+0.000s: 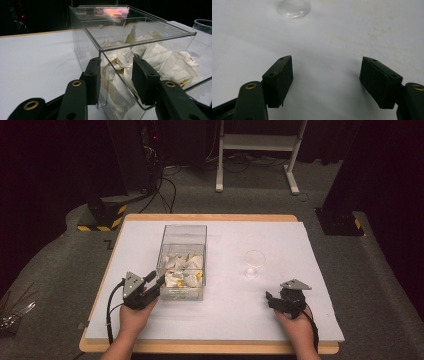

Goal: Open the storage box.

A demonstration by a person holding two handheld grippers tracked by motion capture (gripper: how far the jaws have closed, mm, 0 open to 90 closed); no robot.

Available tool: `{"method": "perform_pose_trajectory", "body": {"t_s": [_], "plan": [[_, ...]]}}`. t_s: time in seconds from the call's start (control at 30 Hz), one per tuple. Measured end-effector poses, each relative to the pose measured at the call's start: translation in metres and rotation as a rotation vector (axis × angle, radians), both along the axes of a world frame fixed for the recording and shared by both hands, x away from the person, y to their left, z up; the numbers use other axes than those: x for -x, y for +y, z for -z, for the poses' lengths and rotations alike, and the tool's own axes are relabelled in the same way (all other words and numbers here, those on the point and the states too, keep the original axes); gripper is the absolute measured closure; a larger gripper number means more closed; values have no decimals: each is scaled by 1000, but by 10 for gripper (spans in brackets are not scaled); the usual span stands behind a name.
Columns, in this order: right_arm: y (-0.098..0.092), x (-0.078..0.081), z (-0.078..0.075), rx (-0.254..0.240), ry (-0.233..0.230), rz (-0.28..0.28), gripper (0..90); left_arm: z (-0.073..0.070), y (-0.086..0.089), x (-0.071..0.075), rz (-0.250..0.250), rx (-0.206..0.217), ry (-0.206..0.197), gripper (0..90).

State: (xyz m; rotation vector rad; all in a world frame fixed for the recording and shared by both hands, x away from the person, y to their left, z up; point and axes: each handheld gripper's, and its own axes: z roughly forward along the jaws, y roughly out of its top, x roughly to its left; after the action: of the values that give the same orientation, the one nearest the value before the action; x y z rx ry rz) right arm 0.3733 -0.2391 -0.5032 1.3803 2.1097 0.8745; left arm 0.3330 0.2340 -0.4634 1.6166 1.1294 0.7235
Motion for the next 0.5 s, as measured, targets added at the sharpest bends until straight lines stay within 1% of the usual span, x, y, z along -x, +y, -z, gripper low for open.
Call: {"method": "perform_pose_trajectory", "body": {"t_s": [0.2, 0.43, 0.5], "plan": [[0, 0, 0, 0, 0, 0, 265, 0, -1, 4, 9, 0, 2, 619], [0, 0, 0, 0, 0, 0, 265, -1, -2, 10, 18, -13, 6, 642], [0, 0, 0, 0, 2, 0, 265, -2, -2, 11, 17, -22, 3, 656]]}}
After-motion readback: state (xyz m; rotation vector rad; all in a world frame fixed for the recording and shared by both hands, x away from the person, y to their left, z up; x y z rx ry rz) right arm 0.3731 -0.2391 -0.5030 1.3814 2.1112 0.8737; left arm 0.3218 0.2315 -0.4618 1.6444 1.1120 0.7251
